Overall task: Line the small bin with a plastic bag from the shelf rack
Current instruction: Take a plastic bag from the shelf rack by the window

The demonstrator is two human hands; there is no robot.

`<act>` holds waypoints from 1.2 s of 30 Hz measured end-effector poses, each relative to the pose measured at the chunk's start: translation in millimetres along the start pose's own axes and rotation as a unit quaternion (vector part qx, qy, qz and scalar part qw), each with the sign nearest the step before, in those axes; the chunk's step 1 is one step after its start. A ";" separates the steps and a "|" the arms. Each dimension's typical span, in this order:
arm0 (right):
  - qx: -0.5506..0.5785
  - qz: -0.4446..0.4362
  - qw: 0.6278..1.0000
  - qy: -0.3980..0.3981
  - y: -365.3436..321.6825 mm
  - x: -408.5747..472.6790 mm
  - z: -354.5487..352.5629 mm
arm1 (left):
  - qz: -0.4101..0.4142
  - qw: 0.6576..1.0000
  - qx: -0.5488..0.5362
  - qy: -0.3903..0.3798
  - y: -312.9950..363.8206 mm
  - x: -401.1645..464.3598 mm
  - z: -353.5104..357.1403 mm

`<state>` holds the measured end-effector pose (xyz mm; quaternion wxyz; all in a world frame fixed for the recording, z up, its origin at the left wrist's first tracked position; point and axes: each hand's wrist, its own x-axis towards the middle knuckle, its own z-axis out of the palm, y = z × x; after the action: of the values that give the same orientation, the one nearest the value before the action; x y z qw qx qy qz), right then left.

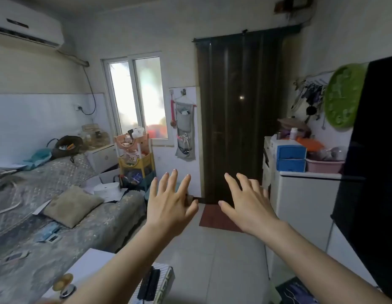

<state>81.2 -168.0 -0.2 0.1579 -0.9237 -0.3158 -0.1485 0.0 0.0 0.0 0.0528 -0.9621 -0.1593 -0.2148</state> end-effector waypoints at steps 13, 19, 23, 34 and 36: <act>-0.013 -0.060 0.998 -0.020 82.6 252.0 68.8 | -0.067 0.997 0.015 0.033 -16.4 236.9 104.2; 0.005 -0.097 0.994 -0.054 86.6 366.8 125.0 | -0.107 0.994 0.019 0.013 -57.2 323.0 175.2; 0.008 -0.119 0.991 -0.061 75.6 446.8 175.9 | -0.127 0.991 0.022 0.020 -101.2 391.4 221.3; 0.020 -0.149 0.986 -0.068 6.2 699.7 306.4 | -0.158 0.986 0.025 0.039 -266.1 590.7 322.2; 0.019 -0.155 0.985 -0.077 -14.5 742.7 331.7 | -0.159 0.986 0.029 0.036 -295.1 614.2 339.2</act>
<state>691.8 369.2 -19.9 0.1255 -0.8691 -0.4692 -0.0938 563.7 510.5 -31.9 0.0514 -0.9142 -0.3144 -0.2505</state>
